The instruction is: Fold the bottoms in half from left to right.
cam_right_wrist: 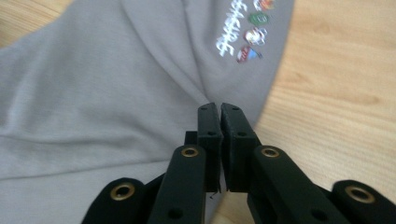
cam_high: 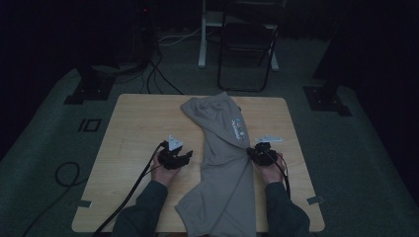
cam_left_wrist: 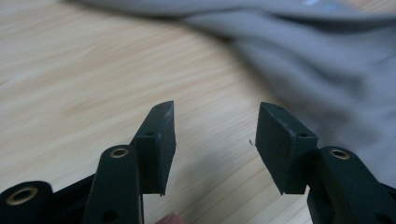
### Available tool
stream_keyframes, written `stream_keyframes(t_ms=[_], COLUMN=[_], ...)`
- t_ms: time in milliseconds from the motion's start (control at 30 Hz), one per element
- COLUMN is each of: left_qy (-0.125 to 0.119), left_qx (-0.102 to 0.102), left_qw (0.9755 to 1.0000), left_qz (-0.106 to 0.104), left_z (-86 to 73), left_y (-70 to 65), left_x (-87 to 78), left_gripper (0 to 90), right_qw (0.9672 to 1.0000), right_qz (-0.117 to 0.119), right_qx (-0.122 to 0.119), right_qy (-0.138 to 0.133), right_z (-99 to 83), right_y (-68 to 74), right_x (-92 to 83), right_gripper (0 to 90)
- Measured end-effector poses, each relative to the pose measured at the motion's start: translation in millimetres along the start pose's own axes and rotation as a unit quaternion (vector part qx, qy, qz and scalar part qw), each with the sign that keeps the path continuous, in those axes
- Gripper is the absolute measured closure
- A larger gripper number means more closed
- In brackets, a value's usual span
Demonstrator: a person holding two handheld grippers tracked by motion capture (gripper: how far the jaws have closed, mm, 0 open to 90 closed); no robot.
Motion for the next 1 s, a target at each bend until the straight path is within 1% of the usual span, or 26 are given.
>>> stream_keyframes(t_ms=[33,67,100,133,200,233,267,300,333,400,467,500,533,567,600,633,700,733,767,833,900,933,1000], left_qy=[-0.002,-0.002,0.0,-0.005,-0.002,0.0,-0.001,0.001,0.002,0.005,0.017,0.026,0.04,0.047,0.047,0.048,0.048,0.05,0.05,0.049,0.047,0.045,0.043], left_qx=[-0.002,-0.007,-0.007,-0.011,-0.022,-0.022,-0.028,-0.03,-0.03,-0.036,-0.033,-0.031,-0.02,-0.009,-0.009,-0.007,-0.01,-0.011,-0.014,-0.021,-0.027,-0.03,-0.047], left_qw=[1.0,0.9998,0.9996,0.9993,0.9982,0.998,0.9969,0.9963,0.9962,0.9948,0.9941,0.9941,0.9943,0.9949,0.9949,0.9958,0.997,0.9978,0.9981,0.9985,0.9985,0.9984,0.9975], left_qz=[-0.009,-0.021,-0.027,-0.037,-0.055,-0.06,-0.074,-0.08,-0.082,-0.095,-0.102,-0.101,-0.097,-0.089,-0.089,-0.077,-0.059,-0.043,-0.035,-0.015,0.006,0.017,0.029], left_z=[3.9,7.3,10.0,11.5,13.2,13.4,13.0,12.5,11.6,9.2,6.7,6.5,7.7,9.2,9.2,11.8,13.7,15.4,16.5,19.2,21.5,22.4,23.9], left_y=[-3.7,-6.5,-9.5,-12.2,-15.2,-17.0,-18.3,-18.9,-20.0,-21.0,-23.2,-24.6,-26.0,-27.8,-27.8,-24.6,-15.9,-9.0,-4.8,7.1,17.6,23.5,35.7], left_x=[3.5,7.2,10.8,13.9,20.1,23.0,26.7,28.8,31.6,36.9,42.9,45.9,47.7,48.9,48.9,49.2,49.4,48.9,48.9,48.5,48.2,48.2,48.7], left_gripper=[47.2,46.6,45.8,45.5,45.5,45.4,45.5,45.7,45.8,46.5,49.7,52.9,60.8,73.2,82.1,86.0,87.4,87.7,87.9,88.0,88.1,88.1,88.1], right_qw=[1.0,0.9999,0.9999,1.0,0.9999,0.9999,0.9998,0.9999,0.9999,0.9999,0.9999,0.9999,0.9998,0.9998,0.9998,0.9997,0.9997,0.9998,0.9998,0.9998,0.9998,0.9996,0.9994], right_qz=[0.003,0.007,0.008,0.004,0.006,0.004,0.002,0.002,0.003,0.006,0.009,0.01,0.011,0.011,0.012,0.011,0.007,0.003,0.002,0.005,0.011,0.011,0.015], right_qx=[-0.005,-0.007,-0.008,-0.007,0.0,-0.001,-0.003,-0.003,-0.004,-0.003,-0.003,-0.003,-0.003,-0.002,-0.002,-0.002,-0.004,-0.007,-0.014,-0.014,-0.019,-0.024,-0.028], right_qy=[-0.003,-0.003,0.0,0.003,0.015,0.016,0.017,0.015,0.012,0.01,0.011,0.013,0.016,0.017,0.019,0.02,0.021,0.021,0.016,0.013,0.006,-0.003,-0.015], right_z=[0.8,1.0,0.6,-0.1,-2.4,-3.2,-3.5,-3.2,-2.9,-2.3,-2.7,-3.1,-3.5,-3.8,-4.1,-4.3,-4.4,-4.0,-3.1,-0.8,4.0,6.6,8.9], right_y=[1.5,2.6,3.1,2.7,0.5,0.2,0.4,0.2,0.0,-0.4,-0.6,-0.5,-0.5,-0.5,-1.0,-1.6,-2.4,-2.7,-2.5,-1.7,1.8,4.5,8.2], right_x=[-0.8,-0.4,1.3,4.1,9.2,10.0,9.8,8.7,8.0,6.4,7.1,8.1,9.1,10.2,11.0,11.8,12.5,13.4,15.2,19.9,26.4,30.0,38.0], right_gripper=[86.6,83.4,76.3,73.9,82.3,85.5,87.6,88.3,88.5,88.5,87.1,84.9,82.4,81.3,81.3,82.3,89.2,89.8,89.9,89.9,89.9,89.9,89.9])
Point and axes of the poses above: each handheld gripper's, and its own axes: x roughly forward along the jaws, z roughly out of its top, y roughly to its left, the point moved 1 cm from there along x, roughly forward along the jaws, and after that the axes turned 4 degrees about -z, right-handed, at the moved point
